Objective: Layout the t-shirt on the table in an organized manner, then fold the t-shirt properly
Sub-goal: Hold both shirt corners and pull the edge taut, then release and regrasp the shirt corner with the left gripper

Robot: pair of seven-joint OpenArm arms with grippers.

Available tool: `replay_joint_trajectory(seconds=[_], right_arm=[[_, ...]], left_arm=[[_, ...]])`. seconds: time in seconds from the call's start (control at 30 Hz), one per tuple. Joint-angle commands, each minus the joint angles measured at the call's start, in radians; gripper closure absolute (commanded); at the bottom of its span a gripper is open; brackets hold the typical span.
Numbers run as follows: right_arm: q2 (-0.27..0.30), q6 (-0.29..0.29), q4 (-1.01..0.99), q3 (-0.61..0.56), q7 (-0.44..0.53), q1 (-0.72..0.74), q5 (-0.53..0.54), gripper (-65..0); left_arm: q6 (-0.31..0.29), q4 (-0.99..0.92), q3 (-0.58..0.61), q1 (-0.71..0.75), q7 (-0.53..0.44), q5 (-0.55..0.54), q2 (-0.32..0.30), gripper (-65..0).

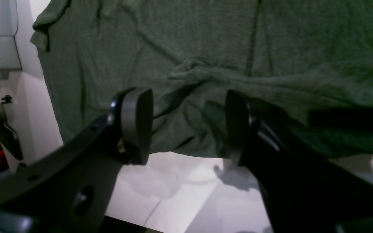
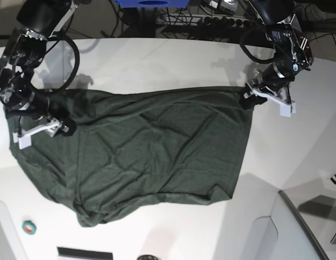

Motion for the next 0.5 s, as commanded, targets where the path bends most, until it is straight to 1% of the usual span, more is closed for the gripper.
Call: replay_joint_trajectory(seconds=[0.0,0.03,0.1,0.17,0.2,0.27,0.37,0.47], right_arm=[[0.005,0.014,0.033,0.003,0.016,0.009,0.020,-33.3],[0.005,0.014,0.049,0.021,0.027,0.006,0.020,-33.3],[-0.009,0.014,0.086,0.112,0.068,-0.017,0.020,-33.3],[-0.035,0.014,0.103,0.181,0.094,-0.029,0.020,-33.3],[-0.037,0.014,0.102,0.206,0.097,-0.035,0.020,-33.3],[-0.037,0.014,0.082,0.242,0.103,-0.044,0.020,-33.3],[-0.034,0.014,0.051,0.330,0.105,-0.052,0.020,-33.3],[-0.037,0.014,0.016,0.430,0.105,-0.051,0.020,-33.3]], left_arm=[[-0.010,0.016,-0.007,-0.003,-0.010,-0.015,-0.015,-13.7],[-0.010,0.016,-0.007,0.005,-0.010,-0.015,-0.015,-12.3],[-0.012,0.030,-0.007,0.032,-0.010,-0.015,-0.038,-13.8],[-0.012,0.050,-0.007,0.071,-0.010,-0.018,-0.053,-18.8],[-0.012,0.062,-0.007,0.092,-0.010,-0.030,-0.062,-22.1],[-0.012,0.079,-0.007,0.140,-0.010,-0.102,-0.090,-27.8],[-0.012,0.080,-0.001,0.186,-0.010,-0.219,-0.133,-34.4],[-0.012,0.083,-0.001,0.206,-0.010,-0.265,-0.164,-39.8]])
